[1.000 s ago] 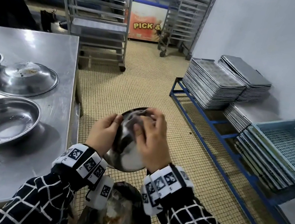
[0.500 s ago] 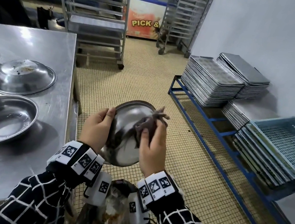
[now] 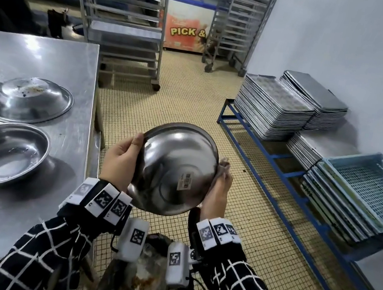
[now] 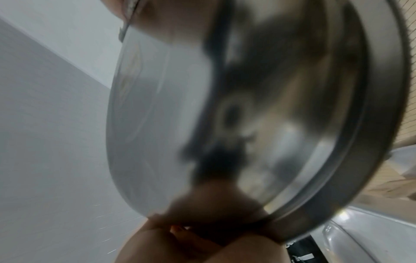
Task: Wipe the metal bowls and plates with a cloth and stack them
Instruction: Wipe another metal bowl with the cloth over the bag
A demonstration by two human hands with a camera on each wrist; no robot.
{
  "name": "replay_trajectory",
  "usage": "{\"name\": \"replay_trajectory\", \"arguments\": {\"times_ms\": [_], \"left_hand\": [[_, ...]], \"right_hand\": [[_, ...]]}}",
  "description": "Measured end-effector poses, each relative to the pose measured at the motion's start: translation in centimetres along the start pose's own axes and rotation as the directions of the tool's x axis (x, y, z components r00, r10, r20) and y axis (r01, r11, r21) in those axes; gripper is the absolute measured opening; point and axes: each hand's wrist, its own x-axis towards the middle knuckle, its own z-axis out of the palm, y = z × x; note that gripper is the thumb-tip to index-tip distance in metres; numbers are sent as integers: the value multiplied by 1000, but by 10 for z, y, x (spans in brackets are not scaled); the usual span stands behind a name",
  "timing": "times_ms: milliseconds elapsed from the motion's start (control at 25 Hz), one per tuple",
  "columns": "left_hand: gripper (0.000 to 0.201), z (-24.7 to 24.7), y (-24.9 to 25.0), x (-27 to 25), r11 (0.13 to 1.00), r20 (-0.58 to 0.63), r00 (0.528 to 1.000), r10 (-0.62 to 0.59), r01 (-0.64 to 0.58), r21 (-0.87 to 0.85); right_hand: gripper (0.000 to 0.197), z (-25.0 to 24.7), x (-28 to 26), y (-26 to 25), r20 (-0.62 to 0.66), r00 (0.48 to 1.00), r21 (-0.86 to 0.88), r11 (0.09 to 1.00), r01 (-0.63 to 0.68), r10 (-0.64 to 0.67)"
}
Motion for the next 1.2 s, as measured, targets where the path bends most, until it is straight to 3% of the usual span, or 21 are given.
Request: {"name": "replay_trajectory", "arguments": {"times_ms": [40,120,160,240,320,440,520,600,680,800,840,880,920,960,1040,1080,1120,1200], "left_hand": [[35,-1,-2,-1,1000,-8,1000,-5,5,-13],[26,-3,-7,-3,999,-2,1000,21,-21,32],[22,-5,-13,-2,992,29,998,51,-54,111],[11,-8,-18,0,958,143,984,107,-140,249],[13,-8,-21,1,936,233,967,106,-176,305],[12,4,-19,-7,910,358,932,50,-190,368],[24,11,-20,-11,919,350,937,10,-146,365],[20,13,-18,-11,945,287,958,9,-102,312],[19,13,-17,-9,964,215,977,9,-65,256],[22,15,-19,-2,986,113,994,8,-26,163],[23,16,-19,-1,988,99,995,7,-22,152],[25,16,-19,-1,988,95,995,6,-20,155],[25,16,-19,-1,987,88,996,2,-16,158],[26,16,-17,-2,988,73,997,-2,-9,156],[28,14,-14,-2,991,24,1000,-6,3,133],[29,14,-12,0,993,9,1000,-6,5,119],[31,13,-11,3,994,3,1000,-6,5,108],[38,11,-9,9,995,-14,1000,7,-5,98]], "right_hand": [[52,-2,1,4,-3,995,108,990,-94,95],[74,-6,7,9,-34,978,156,967,-199,207],[71,-11,11,6,-64,977,102,975,-197,204],[46,-25,19,-8,-77,991,-122,986,-116,107],[30,-37,24,-33,40,999,-357,933,49,-37],[26,-30,34,-56,342,919,-608,700,374,-194],[18,-21,39,-60,476,843,-661,530,531,-252],[17,-11,39,-60,504,801,-626,502,596,-323],[27,-1,29,-54,515,758,-582,485,652,-401],[39,18,-3,-30,548,650,-670,189,718,-527],[45,23,-12,-25,538,636,-695,135,706,-553],[48,24,-15,-23,508,643,-711,142,688,-574],[51,22,-12,-23,449,677,-719,215,661,-583],[51,19,-6,-24,362,743,-716,342,608,-563],[47,9,11,-26,162,901,-641,651,407,-403],[44,5,18,-25,97,947,-584,752,304,-308],[43,3,19,-22,61,963,-559,791,251,-263],[45,6,10,-15,63,943,-597,745,297,-326]]}}
